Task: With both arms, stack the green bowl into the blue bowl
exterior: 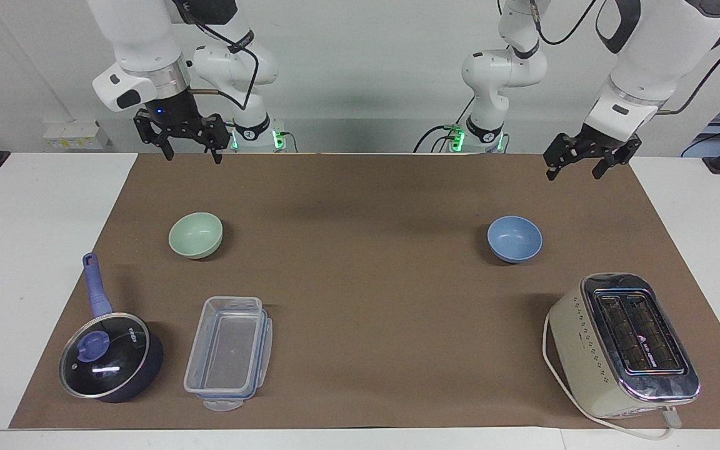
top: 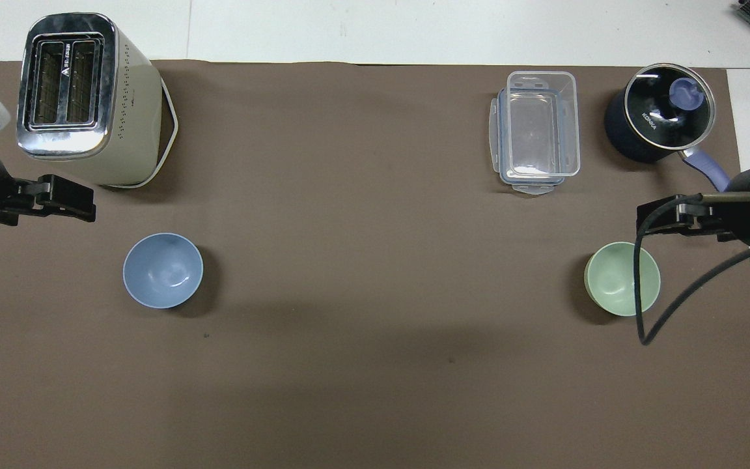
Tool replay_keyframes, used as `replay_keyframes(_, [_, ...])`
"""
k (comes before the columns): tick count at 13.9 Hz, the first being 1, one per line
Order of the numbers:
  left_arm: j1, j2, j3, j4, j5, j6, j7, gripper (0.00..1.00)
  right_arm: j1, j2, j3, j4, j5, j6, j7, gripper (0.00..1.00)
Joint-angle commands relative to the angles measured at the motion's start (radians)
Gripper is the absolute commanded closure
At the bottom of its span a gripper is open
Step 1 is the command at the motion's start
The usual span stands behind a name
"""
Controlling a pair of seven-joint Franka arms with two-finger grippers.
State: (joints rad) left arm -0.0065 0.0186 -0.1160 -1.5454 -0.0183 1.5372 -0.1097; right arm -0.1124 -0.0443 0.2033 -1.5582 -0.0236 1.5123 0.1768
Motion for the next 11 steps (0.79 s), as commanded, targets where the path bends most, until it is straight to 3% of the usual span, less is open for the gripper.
replay_keyframes(1, [0.002,-0.003,0.001,-0.004,-0.014,-0.017,0.004,0.00,-0.021,0.007,0.007,0.020,0.017,-0.015,0.003,0.00])
replay_keyframes(11, [0.007,-0.029,0.001,-0.056,-0.015,0.030,-0.002,0.00,-0.021,0.004,0.005,0.010,0.017,-0.004,0.000,0.00])
